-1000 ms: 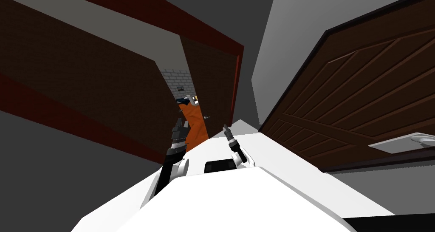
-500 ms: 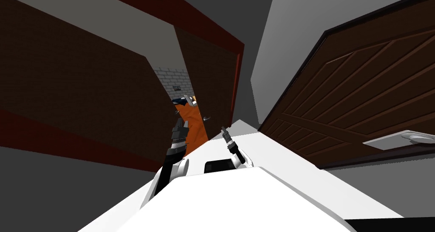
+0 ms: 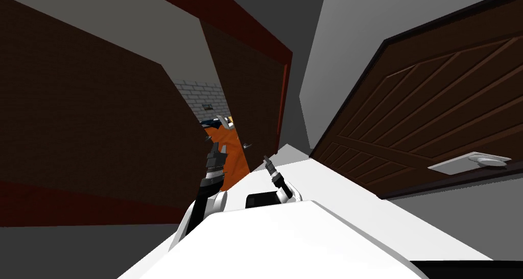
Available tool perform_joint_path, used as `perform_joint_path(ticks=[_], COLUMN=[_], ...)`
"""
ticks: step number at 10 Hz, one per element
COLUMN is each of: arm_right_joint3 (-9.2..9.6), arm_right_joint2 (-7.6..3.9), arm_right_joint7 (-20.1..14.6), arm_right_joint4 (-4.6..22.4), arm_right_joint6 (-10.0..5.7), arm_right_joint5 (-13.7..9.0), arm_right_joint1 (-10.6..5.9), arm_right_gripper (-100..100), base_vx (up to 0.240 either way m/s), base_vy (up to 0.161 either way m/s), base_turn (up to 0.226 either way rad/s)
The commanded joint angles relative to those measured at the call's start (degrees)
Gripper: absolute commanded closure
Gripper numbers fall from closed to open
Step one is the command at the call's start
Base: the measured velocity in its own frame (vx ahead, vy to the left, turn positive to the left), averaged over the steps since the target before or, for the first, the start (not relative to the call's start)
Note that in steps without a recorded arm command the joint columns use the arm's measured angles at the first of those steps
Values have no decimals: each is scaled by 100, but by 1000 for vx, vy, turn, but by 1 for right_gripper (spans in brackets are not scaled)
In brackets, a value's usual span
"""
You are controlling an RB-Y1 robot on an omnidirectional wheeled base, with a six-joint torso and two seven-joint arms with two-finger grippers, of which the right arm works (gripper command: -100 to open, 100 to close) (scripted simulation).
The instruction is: Push the door open
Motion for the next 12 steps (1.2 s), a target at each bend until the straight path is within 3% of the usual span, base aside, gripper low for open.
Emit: perform_joint_path(ticks=[1,5,9,12], arm_right_joint3=[97,383,548,761], arm_right_joint2=[-5,-32,-47,-66], arm_right_joint7=[-30,-133,-192,-269], arm_right_joint4=[194,793,1138,1585], arm_right_joint6=[-48,-181,-257,-356], arm_right_joint5=[-7,-35,-51,-72], arm_right_joint1=[-57,-253,-367,-514], arm_right_gripper=[-100,-100,-100,-100], base_vx=[93,106,92,133], base_vy=[99,83,75,109], base_turn=[-68,-92,-55,-97])
